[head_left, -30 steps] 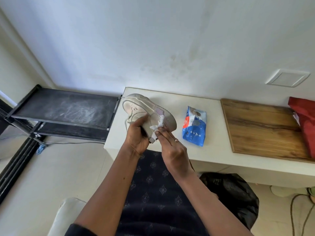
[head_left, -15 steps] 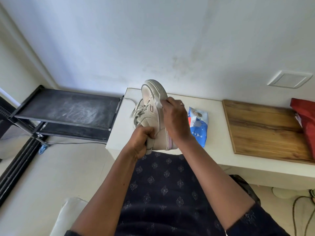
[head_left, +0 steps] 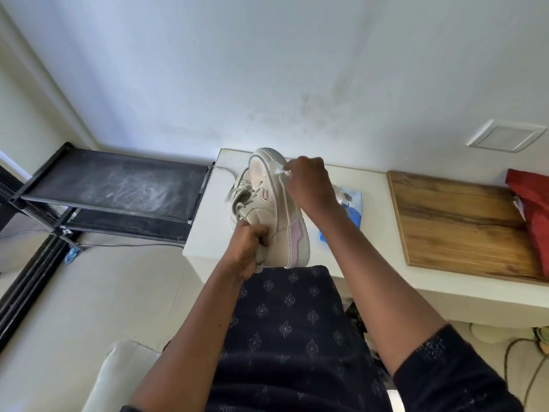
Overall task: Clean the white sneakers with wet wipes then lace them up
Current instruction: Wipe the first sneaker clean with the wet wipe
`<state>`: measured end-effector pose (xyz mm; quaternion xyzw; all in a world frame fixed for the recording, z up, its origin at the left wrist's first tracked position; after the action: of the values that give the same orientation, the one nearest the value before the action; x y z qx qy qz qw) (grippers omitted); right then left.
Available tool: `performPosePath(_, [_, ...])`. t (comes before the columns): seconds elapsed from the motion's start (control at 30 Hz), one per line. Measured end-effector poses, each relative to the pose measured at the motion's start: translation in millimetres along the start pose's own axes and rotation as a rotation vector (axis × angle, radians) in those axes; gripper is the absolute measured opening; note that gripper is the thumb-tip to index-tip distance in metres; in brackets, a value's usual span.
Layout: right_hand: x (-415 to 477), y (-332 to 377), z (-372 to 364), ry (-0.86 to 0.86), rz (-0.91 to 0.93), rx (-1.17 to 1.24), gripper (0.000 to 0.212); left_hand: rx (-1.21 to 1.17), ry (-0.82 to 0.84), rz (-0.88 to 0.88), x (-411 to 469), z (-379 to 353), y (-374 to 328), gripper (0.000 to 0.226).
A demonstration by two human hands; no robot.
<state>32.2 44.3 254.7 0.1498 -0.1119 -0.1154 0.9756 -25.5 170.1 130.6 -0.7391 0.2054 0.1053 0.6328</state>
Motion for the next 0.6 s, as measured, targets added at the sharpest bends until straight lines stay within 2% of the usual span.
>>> performPosePath(0.07, [-20.1, -1.9, -9.5, 0.054, -0.020, 0.042, 0.032, -0.064, -0.034, -0.042, 3.3, 6.7, -4.6, 0.022])
performPosePath(0.17, [-55.1, 7.9, -17.2, 0.091, 0.062, 0.100, 0.034, -0.105, -0.048, -0.054, 10.6, 18.9, -3.2, 0.022])
performPosePath(0.23, [-71.9, 13.3, -24.7, 0.111, 0.121, 0.052, 0.035, -0.092, -0.037, -0.061, 14.1, 24.5, 0.2, 0.013])
performPosePath(0.4, [-91.4, 5.3, -30.4, 0.172, 0.146, 0.027, 0.038, -0.099, -0.055, -0.028, 13.7, 28.0, 3.3, 0.015])
performPosePath(0.53, [-113.1, 3.3, -29.5, 0.087, 0.194, 0.078, 0.045, -0.165, -0.061, -0.006, 20.8, 31.2, 5.6, 0.019])
performPosePath(0.6, [-115.1, 1.8, -27.7, -0.004, 0.190, 0.080, 0.039, -0.173, -0.079, -0.008, 21.4, 33.1, 4.3, 0.020])
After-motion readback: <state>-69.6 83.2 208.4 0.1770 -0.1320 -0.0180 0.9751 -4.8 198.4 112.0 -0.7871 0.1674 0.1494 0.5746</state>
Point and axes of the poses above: each hand's wrist, its own x-axis towards the middle knuckle, its own z-axis out of the back of the hand, y = z × x, the point moved 10 cm from there along x, towards the middle knuckle, and after that the axes turned 6 degrees about -z, right-handed, at the moved point
